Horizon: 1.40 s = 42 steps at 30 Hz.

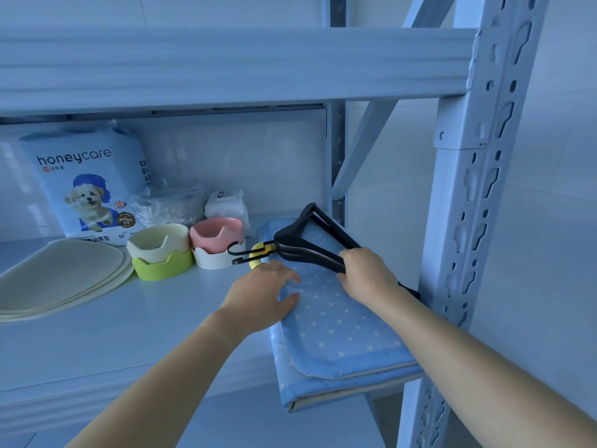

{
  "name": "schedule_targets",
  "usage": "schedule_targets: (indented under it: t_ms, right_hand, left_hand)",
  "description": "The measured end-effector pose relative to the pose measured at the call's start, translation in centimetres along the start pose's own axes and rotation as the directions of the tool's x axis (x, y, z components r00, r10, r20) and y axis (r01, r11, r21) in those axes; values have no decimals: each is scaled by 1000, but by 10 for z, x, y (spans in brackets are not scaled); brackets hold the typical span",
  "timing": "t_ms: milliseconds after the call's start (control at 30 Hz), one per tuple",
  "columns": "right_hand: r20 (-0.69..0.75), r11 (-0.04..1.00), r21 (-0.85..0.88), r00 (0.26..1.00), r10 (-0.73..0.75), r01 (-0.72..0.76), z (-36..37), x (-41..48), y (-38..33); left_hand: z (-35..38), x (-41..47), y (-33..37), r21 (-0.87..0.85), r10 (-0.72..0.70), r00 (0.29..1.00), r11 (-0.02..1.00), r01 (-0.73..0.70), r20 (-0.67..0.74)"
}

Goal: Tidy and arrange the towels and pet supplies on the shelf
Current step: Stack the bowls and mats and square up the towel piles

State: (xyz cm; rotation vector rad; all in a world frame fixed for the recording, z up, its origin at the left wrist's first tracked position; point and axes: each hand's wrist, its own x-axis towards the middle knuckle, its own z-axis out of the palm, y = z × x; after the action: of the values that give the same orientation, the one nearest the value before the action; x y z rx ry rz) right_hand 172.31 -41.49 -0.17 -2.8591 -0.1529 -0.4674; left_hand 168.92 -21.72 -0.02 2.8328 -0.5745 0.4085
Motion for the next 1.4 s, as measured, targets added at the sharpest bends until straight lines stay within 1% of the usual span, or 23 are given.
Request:
schedule_targets:
  t_ms: [100,200,367,433,533,633,767,833,967,1133,1233,1400]
  right_hand:
    - [-18,998,31,998,-53,53,-4,-5,3]
    - [-36,995,16,995,-96,97,-6,-7,6]
    - [-123,981,38,975,-183,189,-12,-19,6]
    - [-134,976,42,969,-206,213,-15,-27,7]
    - [-133,969,55,963,-233,242,-18,-40,11]
    - [-107,944,74,944,-312,321,-21,-59,18]
    - [-35,882,190,901,-433,431,-22,-87,25]
    - [-14,876,234,902,-431,422,-21,-98,28]
    - [13,884,249,912,-411,395,-15,-103,31]
    - [-9,885,239,912,-409,399,-6,-99,32]
    - [-46,884,248,917,-397,395,-1,-95,31]
    - [-44,891,264,928,-371,369,4,-82,31]
  left_hand:
    - [-1,-2,4,-3,-1,1000,1000,1,-4]
    - [-4,-6,9,-4,10,1000,1000,-10,-4]
    - [-8,-16,20,-21,15,1000,1000,-15,0]
    - [-8,-21,24,-27,22,1000,999,-21,12]
    - [-6,-29,30,-40,22,999,999,-20,41]
    - [-4,-38,38,-98,37,997,995,-30,70]
    - [-3,-50,48,-138,43,993,990,-27,113]
    - [-2,-54,51,-129,26,990,992,-9,136]
    - [2,-55,52,-68,4,985,998,7,170]
    - [5,-51,56,-8,19,984,1000,-18,175]
    - [5,-47,53,-7,28,985,1000,-28,168]
    - [12,-34,44,-33,23,987,999,-18,162]
